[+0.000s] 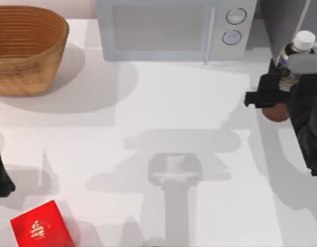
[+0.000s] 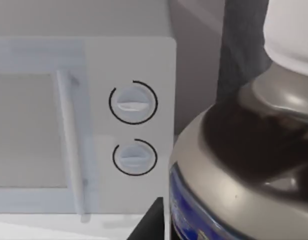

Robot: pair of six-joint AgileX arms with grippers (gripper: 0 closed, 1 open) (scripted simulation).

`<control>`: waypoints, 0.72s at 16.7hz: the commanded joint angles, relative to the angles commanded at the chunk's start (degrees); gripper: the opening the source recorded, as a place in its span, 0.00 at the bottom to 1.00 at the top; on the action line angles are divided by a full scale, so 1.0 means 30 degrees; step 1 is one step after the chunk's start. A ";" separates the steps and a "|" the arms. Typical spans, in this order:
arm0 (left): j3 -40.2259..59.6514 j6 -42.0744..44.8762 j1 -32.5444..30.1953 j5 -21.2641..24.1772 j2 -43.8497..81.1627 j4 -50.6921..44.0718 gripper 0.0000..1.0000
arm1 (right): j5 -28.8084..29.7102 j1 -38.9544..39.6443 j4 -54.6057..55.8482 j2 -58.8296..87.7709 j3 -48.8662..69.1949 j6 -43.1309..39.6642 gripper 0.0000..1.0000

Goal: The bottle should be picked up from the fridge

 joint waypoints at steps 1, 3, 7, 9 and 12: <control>0.0000 0.0000 0.0000 0.0000 0.0000 0.0000 1.00 | -0.0059 -0.0050 0.0159 0.0254 0.0078 -0.0031 0.00; 0.0000 0.0000 0.0000 0.0000 0.0000 0.0000 1.00 | -0.0266 -0.0252 0.0821 0.1314 0.0430 -0.0107 0.00; 0.0000 0.0000 0.0000 0.0000 0.0000 0.0000 1.00 | -0.0845 -0.0907 0.2847 0.4545 0.1590 -0.0173 0.00; 0.0000 0.0000 0.0000 0.0000 0.0000 0.0000 1.00 | -0.1128 -0.1206 0.3715 0.5742 0.2102 -0.0198 0.00; 0.0000 0.0000 0.0000 0.0000 0.0000 0.0000 1.00 | -0.1266 -0.1346 0.4153 0.6297 0.2359 -0.0216 0.00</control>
